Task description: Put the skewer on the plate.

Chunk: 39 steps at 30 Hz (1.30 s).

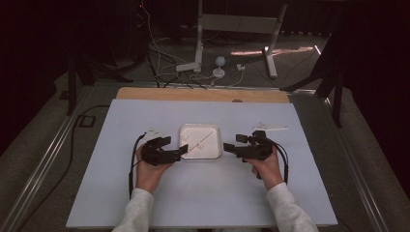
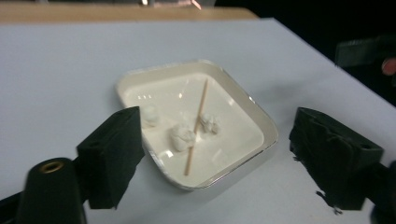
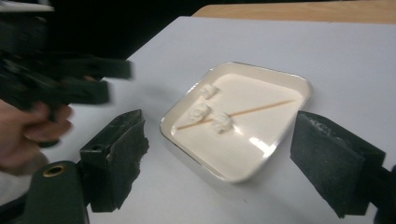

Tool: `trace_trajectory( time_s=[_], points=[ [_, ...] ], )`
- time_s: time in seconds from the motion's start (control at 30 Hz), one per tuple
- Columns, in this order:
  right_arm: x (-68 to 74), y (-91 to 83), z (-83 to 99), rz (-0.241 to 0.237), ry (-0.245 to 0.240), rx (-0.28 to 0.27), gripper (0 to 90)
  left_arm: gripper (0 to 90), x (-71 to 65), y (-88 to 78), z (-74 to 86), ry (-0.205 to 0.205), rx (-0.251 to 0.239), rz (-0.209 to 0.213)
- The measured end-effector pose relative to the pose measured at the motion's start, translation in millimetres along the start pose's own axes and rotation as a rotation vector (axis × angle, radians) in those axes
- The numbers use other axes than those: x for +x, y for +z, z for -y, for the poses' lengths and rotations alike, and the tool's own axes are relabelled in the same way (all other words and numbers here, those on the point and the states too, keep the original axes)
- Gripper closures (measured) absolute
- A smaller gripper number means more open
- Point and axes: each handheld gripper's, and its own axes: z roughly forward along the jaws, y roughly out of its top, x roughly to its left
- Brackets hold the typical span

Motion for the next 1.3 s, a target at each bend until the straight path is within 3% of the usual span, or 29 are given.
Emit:
trace_trajectory(
  time_s=[0.13, 0.3, 0.53, 0.8, 1.1, 1.3],
  points=[
    [-3.6, -18.7, 10.4, 0.057, -0.029, -0.027, 14.6, 8.8, 8.0, -25.1, 2.1, 0.017, -0.046, -0.011],
    [-10.8, -40.6, 22.8, 0.111, -0.087, -0.034, 8.5, 1.7, 18.9, -49.2, 9.8, 0.056, -0.066, -0.085],
    [-16.4, -63.1, 40.4, 0.149, -0.092, -0.062, 2.7, 0.4, 33.7, -72.7, 22.1, 0.059, -0.105, -0.131],
    [-18.2, -75.5, 56.5, 0.195, -0.088, -0.11, 1.4, 0.4, 37.7, -83.8, 30.1, 0.079, -0.145, -0.159],
    [-18.7, -82.2, 63.4, 0.225, -0.088, -0.176, 1.4, 0.4, 38.4, -90.7, 40.5, 0.083, -0.182, -0.15],
    [-20.5, -87.6, 67.3, 0.23, -0.101, -0.174, 1.4, 0.5, 40.0, -91.7, 44.4, 0.091, -0.184, -0.16]
  ],
)
